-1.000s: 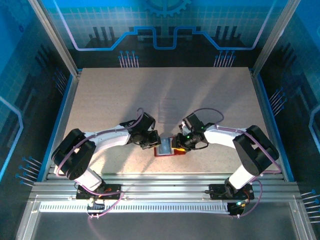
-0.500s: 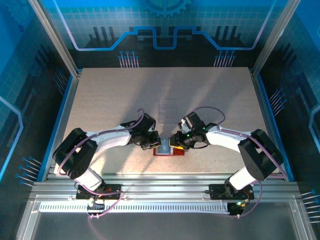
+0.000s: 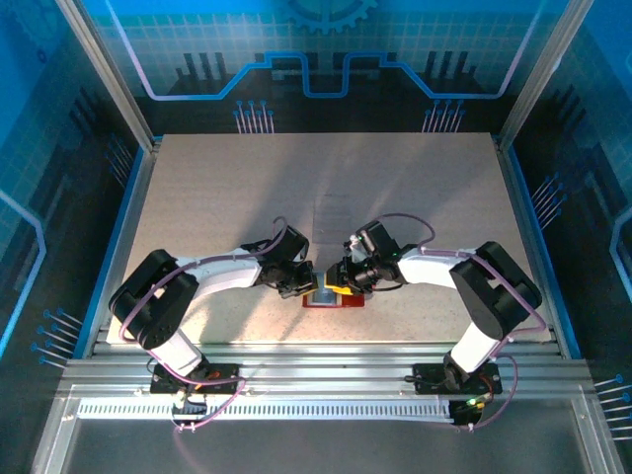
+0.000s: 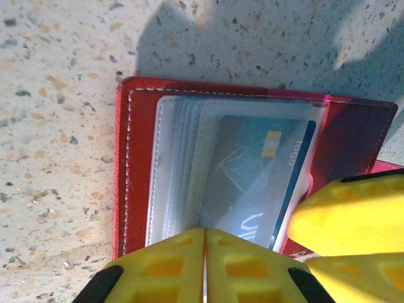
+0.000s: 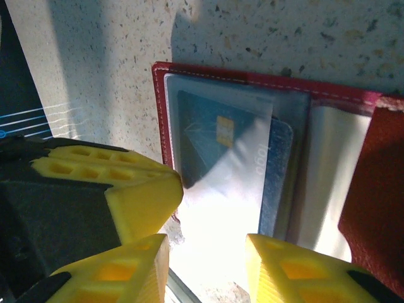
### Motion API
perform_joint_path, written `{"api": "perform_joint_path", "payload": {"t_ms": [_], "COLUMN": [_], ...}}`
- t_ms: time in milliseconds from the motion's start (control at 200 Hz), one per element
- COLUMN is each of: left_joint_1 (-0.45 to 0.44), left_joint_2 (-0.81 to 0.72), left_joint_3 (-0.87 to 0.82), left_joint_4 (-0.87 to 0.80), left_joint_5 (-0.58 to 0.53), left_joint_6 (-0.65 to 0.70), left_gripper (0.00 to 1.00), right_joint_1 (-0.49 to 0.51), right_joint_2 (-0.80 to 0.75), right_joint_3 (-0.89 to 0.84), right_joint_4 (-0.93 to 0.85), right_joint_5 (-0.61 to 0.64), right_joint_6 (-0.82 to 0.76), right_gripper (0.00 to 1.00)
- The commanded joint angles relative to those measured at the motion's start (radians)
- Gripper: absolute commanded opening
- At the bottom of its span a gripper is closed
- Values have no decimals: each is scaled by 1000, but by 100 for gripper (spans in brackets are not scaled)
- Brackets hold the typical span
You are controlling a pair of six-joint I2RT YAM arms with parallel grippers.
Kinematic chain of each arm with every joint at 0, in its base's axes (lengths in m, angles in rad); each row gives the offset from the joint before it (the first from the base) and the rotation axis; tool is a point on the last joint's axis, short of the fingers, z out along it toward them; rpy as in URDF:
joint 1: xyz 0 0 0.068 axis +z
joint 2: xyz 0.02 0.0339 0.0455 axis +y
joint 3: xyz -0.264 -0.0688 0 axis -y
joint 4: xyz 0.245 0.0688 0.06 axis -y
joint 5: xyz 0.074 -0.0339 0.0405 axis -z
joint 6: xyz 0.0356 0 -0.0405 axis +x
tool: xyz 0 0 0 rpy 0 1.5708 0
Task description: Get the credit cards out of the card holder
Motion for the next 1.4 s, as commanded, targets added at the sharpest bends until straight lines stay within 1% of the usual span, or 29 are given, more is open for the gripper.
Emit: {"api": "perform_joint_path", "payload": {"t_ms": [0, 205, 485, 880, 1011, 1156, 1226, 1396], "left_joint_1": [-6, -6, -6, -7, -7, -6, -7, -7], "left_joint_2": [1, 2, 12, -12, -34, -40, -37, -9], "left_joint_3": [-11, -4, 9, 21, 37, 66, 76, 81], "left_joint_4": [-32, -46, -86, -98, -112, -121, -128, -149], "left_joint_5": [-8, -14, -35, -34, -37, -15, -9, -21], "left_joint_6": [7, 10, 25, 28, 35, 51, 55, 69], "left_gripper": [9, 9, 9, 9, 9, 6, 4, 2], "right_joint_1": [8, 8, 8, 4, -2, -11, -14, -20], "right_joint_2": [30, 43, -1, -74, -75, -59, -50, -33], "right_joint_3": [0, 25, 36, 45, 41, 22, 13, -2], "right_joint_4": [24, -60, -149, -174, -185, -163, -149, -124], "right_joint_5": [-29, 13, 57, 69, 77, 71, 69, 66], "right_joint_6": [7, -38, -73, -78, -85, -85, -82, -79], "right_gripper": [37, 37, 37, 37, 37, 31, 30, 28]}}
